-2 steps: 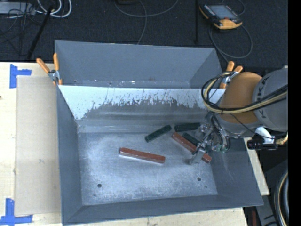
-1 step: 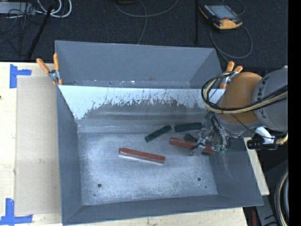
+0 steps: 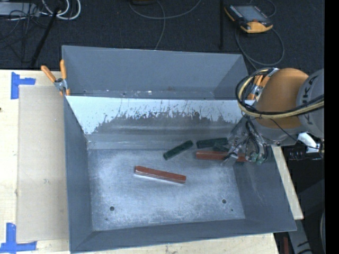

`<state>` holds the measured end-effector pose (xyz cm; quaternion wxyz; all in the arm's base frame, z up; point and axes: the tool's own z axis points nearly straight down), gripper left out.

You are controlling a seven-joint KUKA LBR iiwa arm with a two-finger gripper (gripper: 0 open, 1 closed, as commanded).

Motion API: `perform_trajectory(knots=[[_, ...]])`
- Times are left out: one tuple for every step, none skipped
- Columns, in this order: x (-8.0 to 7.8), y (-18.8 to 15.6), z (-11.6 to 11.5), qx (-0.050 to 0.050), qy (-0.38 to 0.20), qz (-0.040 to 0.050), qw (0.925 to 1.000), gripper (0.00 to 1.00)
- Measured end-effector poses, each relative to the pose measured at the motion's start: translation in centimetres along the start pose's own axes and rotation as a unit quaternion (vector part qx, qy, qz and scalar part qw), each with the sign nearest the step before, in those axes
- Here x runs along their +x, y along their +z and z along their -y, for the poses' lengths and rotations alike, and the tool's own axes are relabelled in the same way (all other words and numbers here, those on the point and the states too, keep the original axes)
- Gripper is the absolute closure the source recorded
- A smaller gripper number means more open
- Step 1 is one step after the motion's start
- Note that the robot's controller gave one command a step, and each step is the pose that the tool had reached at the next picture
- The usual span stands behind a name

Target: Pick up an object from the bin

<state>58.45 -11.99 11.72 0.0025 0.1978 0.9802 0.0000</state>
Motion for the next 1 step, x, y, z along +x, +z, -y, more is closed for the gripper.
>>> perform_trajectory(knots=[[-0.15,-4.01,0.01,0.000,-0.003,0.0000,1.0000,1.00]])
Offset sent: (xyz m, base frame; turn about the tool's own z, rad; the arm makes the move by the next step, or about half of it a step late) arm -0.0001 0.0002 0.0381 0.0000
